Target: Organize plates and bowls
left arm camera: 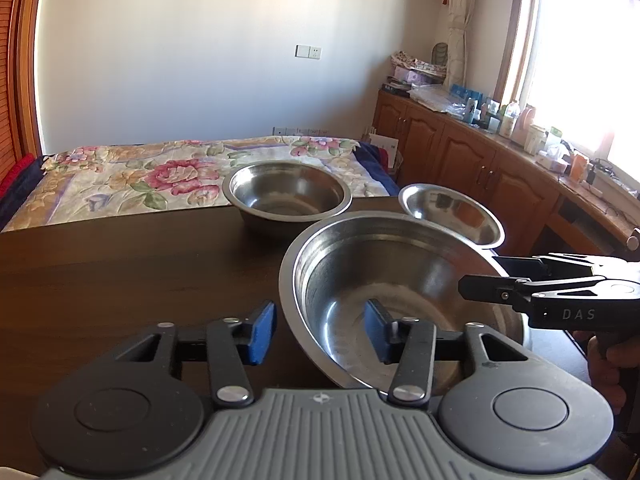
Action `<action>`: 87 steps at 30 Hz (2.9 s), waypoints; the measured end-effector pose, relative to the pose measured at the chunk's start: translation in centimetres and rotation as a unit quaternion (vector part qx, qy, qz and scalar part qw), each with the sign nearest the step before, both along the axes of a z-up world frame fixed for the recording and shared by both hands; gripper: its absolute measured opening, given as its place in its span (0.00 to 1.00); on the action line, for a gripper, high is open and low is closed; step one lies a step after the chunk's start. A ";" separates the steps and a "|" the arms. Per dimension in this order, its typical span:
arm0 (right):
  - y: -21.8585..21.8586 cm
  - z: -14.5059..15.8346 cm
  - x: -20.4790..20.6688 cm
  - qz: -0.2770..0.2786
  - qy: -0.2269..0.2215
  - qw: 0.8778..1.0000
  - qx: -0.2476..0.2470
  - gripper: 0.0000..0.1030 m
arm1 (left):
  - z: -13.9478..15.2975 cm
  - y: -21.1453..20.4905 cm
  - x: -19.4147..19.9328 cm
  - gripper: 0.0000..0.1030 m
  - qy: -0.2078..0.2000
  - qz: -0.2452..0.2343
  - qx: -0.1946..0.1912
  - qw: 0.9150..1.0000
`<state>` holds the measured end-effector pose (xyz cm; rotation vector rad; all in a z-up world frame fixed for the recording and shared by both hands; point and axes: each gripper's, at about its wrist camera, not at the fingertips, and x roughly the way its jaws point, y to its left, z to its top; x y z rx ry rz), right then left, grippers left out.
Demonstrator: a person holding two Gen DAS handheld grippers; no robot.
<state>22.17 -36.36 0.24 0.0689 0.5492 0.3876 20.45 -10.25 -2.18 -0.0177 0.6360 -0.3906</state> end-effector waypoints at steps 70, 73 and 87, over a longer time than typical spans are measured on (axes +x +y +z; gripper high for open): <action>1.7 3.1 -9.5 -0.015 -0.025 0.999 0.027 0.26 | 2.5 3.5 -11.8 0.29 -0.038 -0.042 -0.014 0.998; 1.8 3.0 -10.1 -0.014 -0.023 0.999 0.027 0.26 | 2.2 3.7 -12.2 0.29 -0.033 -0.045 -0.012 0.998; 1.2 0.4 -10.9 -0.029 0.008 0.999 0.035 0.26 | -0.5 2.8 -12.7 0.29 -0.002 -0.058 0.002 0.998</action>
